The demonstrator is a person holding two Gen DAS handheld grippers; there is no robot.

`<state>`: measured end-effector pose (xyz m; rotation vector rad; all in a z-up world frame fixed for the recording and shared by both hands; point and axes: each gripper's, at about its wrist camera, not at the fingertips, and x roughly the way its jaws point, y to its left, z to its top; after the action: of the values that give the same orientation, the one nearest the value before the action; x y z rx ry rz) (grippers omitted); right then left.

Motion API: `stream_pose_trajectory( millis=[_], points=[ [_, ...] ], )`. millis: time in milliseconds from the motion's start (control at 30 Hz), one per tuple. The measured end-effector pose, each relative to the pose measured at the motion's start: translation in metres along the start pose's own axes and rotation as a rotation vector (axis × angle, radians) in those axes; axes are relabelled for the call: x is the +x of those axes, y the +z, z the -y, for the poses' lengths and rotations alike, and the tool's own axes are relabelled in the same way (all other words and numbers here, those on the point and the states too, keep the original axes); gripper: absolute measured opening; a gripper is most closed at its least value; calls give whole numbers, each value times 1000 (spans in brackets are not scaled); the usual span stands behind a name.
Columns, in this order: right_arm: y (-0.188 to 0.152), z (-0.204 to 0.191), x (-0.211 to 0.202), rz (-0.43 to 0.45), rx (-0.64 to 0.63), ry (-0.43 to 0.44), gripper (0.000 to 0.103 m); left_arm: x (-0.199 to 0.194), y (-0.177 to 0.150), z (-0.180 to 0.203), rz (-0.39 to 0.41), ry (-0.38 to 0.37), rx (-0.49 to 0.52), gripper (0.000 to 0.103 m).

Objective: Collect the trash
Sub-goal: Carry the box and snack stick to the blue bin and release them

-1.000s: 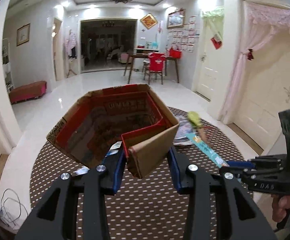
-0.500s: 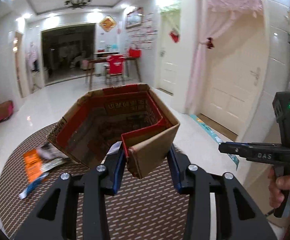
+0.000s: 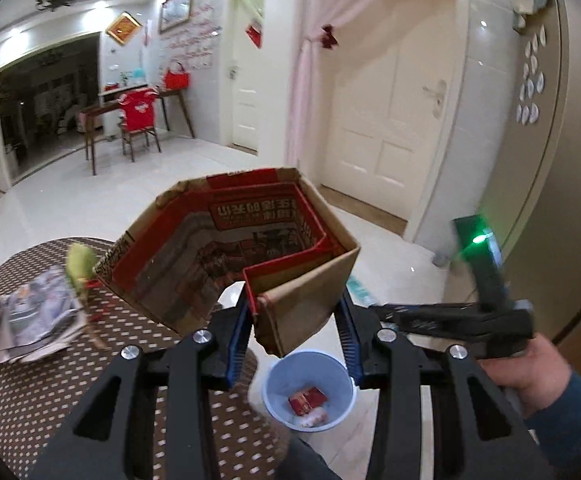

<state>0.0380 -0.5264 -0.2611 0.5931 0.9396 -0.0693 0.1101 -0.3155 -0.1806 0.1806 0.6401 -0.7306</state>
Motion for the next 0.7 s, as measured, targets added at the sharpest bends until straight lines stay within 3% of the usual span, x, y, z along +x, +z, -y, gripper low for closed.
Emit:
stream_pose_trajectory(
  millis=[100, 167, 200, 300, 433, 600, 667, 700],
  points=[
    [0, 20, 32, -53, 41, 2, 28, 24, 0, 8, -45, -19, 14, 39],
    [-2, 34, 52, -91, 76, 6, 50, 41, -2, 14, -79, -32, 23, 39],
    [-3, 45, 63, -108, 107, -7, 70, 49, -1, 17, -94, -36, 28, 39],
    [-3, 58, 77, -103, 193, -16, 72, 72, -3, 28, -137, -55, 49, 39],
    [-8, 81, 39, -4, 274, -23, 75, 105, -3, 38, -206, -89, 62, 39],
    [-3, 90, -10, 101, 287, -37, 78, 138, -7, 44, -288, -115, 63, 40],
    [-2, 93, -32, 138, 285, -37, 80, 155, -9, 45, -341, -116, 60, 43],
    [-1, 93, -38, 149, 284, -36, 81, 162, -8, 45, -365, -112, 59, 53]
  ],
)
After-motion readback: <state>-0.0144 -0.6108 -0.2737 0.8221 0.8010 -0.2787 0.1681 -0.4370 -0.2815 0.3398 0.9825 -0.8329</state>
